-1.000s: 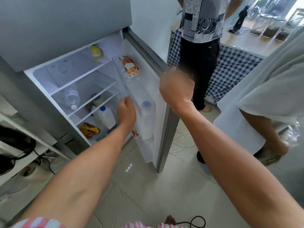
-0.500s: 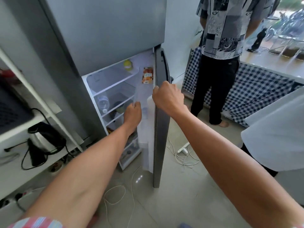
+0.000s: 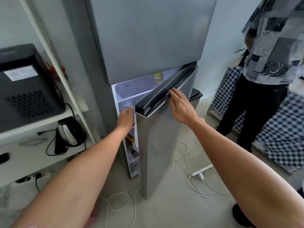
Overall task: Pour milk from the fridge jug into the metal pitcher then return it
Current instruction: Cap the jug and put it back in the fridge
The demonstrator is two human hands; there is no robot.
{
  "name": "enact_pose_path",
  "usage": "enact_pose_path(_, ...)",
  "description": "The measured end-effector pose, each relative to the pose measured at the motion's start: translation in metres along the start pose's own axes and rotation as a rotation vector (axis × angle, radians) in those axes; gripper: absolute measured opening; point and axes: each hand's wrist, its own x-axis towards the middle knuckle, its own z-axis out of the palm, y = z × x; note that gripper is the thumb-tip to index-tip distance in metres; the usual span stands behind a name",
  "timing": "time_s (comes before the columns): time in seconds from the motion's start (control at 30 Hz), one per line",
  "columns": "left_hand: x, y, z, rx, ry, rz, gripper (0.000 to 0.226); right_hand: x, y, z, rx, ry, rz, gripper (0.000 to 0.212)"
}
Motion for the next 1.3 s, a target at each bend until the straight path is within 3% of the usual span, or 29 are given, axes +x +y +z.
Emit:
enact_pose_path(0.17,0.003,0.005,-0.007,-0.061,0.424,0.045,0.046,0.024,0.018,0.025,-0.073,0.047,-0.22,0.052)
enact_pose_path(0.3,-0.016,0.023,-0.005,-0.073,0.762,0.258,0.039,0.037,0.018,0.04,-0.079,0.029,-0.288,0.055)
enact_pose_path(0.4,-0.023,0.028,0.001,0.135,0.879,0.452,0.038,0.047,0.017,0.049,-0.103,-0.019,-0.334,0.058)
enact_pose_path(0.57,-0.032,0.027,0.022,0.672,0.76,0.592,0.049,0.063,0.014,0.056,-0.129,-0.085,-0.38,0.063)
enact_pose_path(0.67,-0.027,0.02,0.034,0.833,0.607,0.548,0.055,0.071,0.013,0.057,-0.157,-0.118,-0.415,0.068)
enact_pose_path(0.9,-0.004,0.023,0.031,0.884,0.452,0.36,0.066,0.093,0.011,0.057,-0.191,-0.197,-0.444,0.07)
enact_pose_path(1.3,0.016,0.02,0.006,0.894,0.383,0.398,0.065,0.101,-0.001,0.071,-0.197,-0.201,-0.391,0.081)
